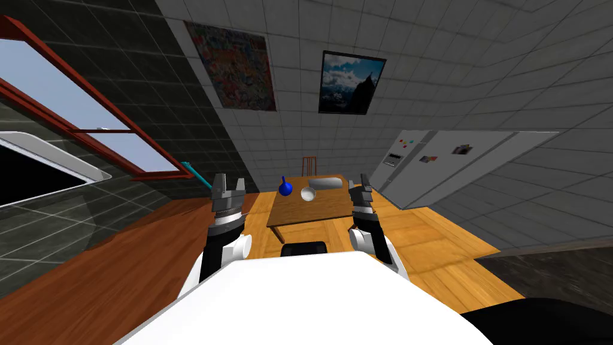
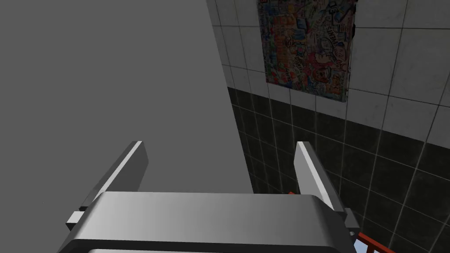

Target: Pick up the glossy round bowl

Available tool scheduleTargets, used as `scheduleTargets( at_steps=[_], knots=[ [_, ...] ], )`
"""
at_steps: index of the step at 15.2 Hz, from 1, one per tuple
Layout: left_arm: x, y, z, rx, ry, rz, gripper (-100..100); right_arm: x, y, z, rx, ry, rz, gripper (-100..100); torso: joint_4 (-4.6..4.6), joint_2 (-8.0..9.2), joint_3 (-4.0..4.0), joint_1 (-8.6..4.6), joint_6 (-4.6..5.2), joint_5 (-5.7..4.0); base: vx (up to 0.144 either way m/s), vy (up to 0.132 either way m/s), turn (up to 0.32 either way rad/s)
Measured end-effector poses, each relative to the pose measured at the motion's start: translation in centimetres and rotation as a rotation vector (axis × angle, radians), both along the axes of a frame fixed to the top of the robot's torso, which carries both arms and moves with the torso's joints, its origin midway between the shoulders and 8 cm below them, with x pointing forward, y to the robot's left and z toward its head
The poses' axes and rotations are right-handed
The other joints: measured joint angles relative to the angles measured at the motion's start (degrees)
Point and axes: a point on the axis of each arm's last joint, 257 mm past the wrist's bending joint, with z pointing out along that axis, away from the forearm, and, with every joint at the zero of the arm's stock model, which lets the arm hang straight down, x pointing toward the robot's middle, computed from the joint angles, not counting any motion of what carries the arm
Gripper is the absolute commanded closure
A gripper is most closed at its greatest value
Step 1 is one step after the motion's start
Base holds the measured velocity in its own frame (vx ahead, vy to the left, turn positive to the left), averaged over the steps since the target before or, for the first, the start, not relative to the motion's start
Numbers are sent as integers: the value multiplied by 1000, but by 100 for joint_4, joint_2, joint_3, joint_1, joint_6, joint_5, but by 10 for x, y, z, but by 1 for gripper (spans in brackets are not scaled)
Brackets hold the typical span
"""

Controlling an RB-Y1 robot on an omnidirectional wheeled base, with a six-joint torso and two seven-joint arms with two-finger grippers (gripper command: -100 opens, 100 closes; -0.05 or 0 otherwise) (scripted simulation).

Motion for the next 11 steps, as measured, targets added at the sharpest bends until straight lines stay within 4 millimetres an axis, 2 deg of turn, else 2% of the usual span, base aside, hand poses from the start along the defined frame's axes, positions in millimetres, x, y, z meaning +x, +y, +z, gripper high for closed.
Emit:
scheduleTargets(
  at_steps=[3,7,11],
  knots=[
    [0,0,0,0,0,0,0,3,10,-2,-51,10,30,-100,5,29,15,35,-4,7,-100,111,198],
    [0,0,0,-1,-1,-1,0,14,37,-9,-147,23,86,-100,15,72,41,95,-8,21,-165,208,310],
    [0,0,0,0,0,0,0,24,56,-18,-217,32,122,-100,11,47,27,59,-5,14,-82,135,215]
  ],
)
